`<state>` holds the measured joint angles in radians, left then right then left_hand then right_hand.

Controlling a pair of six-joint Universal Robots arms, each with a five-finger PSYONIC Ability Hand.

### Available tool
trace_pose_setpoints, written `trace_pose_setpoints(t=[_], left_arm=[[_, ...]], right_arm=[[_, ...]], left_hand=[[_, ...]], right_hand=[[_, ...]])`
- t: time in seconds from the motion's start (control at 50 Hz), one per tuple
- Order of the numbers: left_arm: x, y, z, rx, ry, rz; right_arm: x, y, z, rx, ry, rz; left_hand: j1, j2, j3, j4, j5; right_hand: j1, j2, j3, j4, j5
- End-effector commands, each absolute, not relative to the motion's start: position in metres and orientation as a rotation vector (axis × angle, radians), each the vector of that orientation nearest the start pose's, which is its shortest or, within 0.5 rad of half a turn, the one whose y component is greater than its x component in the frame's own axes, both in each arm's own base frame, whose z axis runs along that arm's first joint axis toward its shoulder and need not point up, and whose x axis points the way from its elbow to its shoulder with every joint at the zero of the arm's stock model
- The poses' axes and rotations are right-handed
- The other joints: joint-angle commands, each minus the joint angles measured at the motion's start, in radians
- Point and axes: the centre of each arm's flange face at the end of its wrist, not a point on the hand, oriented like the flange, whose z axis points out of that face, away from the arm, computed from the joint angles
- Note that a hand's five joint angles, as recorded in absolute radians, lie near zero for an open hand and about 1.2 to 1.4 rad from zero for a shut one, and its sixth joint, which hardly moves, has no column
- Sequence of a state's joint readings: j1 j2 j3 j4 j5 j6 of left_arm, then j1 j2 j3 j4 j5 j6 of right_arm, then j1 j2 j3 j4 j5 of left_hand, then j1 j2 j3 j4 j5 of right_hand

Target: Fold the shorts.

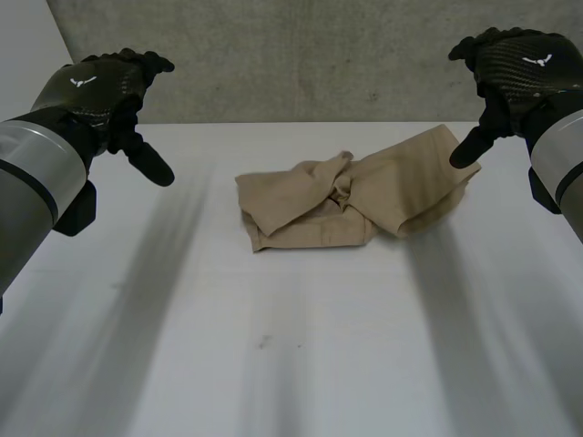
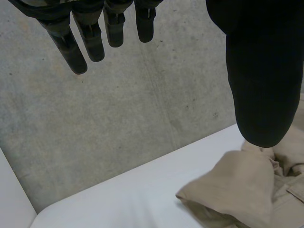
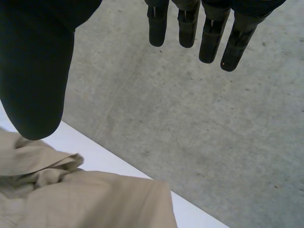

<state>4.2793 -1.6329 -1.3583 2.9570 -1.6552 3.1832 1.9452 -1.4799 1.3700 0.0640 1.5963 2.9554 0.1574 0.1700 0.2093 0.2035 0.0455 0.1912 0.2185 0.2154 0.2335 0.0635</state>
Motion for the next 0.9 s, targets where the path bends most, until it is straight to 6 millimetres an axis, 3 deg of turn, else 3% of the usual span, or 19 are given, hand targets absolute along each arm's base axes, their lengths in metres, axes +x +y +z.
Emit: trace_pose_setpoints(t=[0.02,0.18,0.26,0.28,0.34,0.52,0.6,0.68,0.74,0.9], left_arm=[[-0.245,-0.235,0.334,0.482,2.39,-2.299],[-0.255,-0.252,0.303,0.511,2.449,-2.221],[-0.266,-0.258,0.286,0.56,2.463,-2.197],[-0.276,-0.264,0.272,0.612,2.456,-2.18],[-0.287,-0.27,0.254,0.693,2.43,-2.154],[-0.335,-0.303,0.192,1.019,2.151,-2.117],[-0.346,-0.32,0.169,1.09,2.048,-2.096],[-0.354,-0.335,0.158,1.106,1.957,-2.123],[-0.363,-0.346,0.145,1.16,1.886,-2.169],[-0.377,-0.352,0.127,1.328,1.842,-2.248]], right_arm=[[0.247,-0.257,0.335,-0.665,1.984,-2.139],[0.251,-0.262,0.31,-0.921,2.094,-2.102],[0.251,-0.264,0.304,-0.96,2.114,-2.091],[0.251,-0.264,0.303,-0.961,2.117,-2.088],[0.252,-0.265,0.3,-0.965,2.125,-2.077],[0.251,-0.262,0.278,-0.997,2.19,-1.991],[0.249,-0.257,0.264,-1.018,2.227,-1.933],[0.246,-0.254,0.254,-1.027,2.26,-1.893],[0.243,-0.251,0.243,-1.037,2.293,-1.853],[0.242,-0.253,0.236,-1.032,2.289,-1.867]], left_hand=[[0.017,0.005,-0.035,-0.029,-0.046],[0.021,0.008,-0.031,-0.025,-0.042],[0.021,0.008,-0.031,-0.025,-0.042],[0.024,0.011,-0.028,-0.022,-0.039],[0.024,0.011,-0.028,-0.022,-0.039],[0.027,0.014,-0.025,-0.019,-0.036],[0.03,0.017,-0.022,-0.016,-0.033],[0.065,0.052,0.013,0.019,0.002],[0.17,0.157,0.118,0.124,0.107],[0.549,0.536,0.497,0.503,0.486]], right_hand=[[-0.017,-0.044,-0.041,-0.059,-0.064],[-0.017,-0.044,-0.041,-0.059,-0.064],[-0.017,-0.044,-0.041,-0.059,-0.064],[-0.017,-0.044,-0.041,-0.059,-0.064],[-0.017,-0.044,-0.041,-0.059,-0.064],[-0.017,-0.044,-0.041,-0.059,-0.064],[-0.017,-0.044,-0.041,-0.059,-0.064],[-0.017,-0.044,-0.041,-0.059,-0.064],[-0.017,-0.044,-0.041,-0.059,-0.064],[-0.017,-0.044,-0.041,-0.059,-0.064]])
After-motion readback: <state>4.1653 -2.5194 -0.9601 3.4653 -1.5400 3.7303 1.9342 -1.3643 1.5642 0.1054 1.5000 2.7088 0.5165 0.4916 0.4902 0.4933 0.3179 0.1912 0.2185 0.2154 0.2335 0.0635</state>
